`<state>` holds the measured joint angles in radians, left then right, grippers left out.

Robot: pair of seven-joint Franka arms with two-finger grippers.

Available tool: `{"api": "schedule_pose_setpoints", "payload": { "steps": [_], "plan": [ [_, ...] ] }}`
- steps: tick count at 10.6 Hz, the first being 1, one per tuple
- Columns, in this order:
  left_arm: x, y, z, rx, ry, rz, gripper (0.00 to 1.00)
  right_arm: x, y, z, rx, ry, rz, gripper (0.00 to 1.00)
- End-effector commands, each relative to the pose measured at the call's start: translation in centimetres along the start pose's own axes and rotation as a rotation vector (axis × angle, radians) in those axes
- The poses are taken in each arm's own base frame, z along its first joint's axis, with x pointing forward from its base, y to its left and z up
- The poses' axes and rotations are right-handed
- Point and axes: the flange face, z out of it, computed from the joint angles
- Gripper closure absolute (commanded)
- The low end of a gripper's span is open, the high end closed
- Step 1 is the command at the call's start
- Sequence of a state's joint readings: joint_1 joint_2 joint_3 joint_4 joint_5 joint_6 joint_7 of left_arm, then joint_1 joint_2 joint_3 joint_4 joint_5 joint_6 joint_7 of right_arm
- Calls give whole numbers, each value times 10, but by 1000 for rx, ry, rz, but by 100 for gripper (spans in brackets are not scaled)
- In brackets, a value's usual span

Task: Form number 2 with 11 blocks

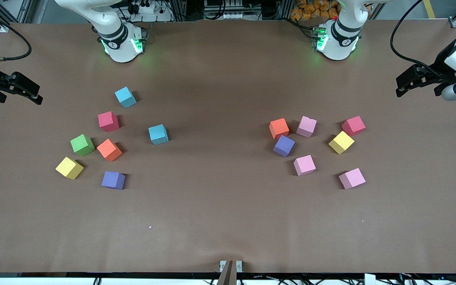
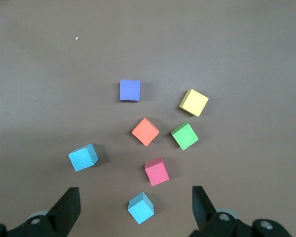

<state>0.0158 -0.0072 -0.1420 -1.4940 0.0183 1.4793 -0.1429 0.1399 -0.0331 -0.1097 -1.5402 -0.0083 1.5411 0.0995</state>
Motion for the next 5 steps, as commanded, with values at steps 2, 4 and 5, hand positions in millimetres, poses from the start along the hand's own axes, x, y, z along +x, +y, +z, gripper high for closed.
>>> {"api": "schedule_pose_setpoints", "payload": {
  "steps": [2, 4, 5],
  "plan": [
    [-3, 0, -8, -10, 14, 2, 0, -9, 7, -6, 2, 13, 26, 0],
    [-2, -1, -8, -10, 14, -1, 0, -8, 5, -5, 0, 13, 21, 0],
    [-2, -2, -7, -10, 12, -4, 0, -8, 4, -3, -2, 11, 20, 0]
  ]
}}
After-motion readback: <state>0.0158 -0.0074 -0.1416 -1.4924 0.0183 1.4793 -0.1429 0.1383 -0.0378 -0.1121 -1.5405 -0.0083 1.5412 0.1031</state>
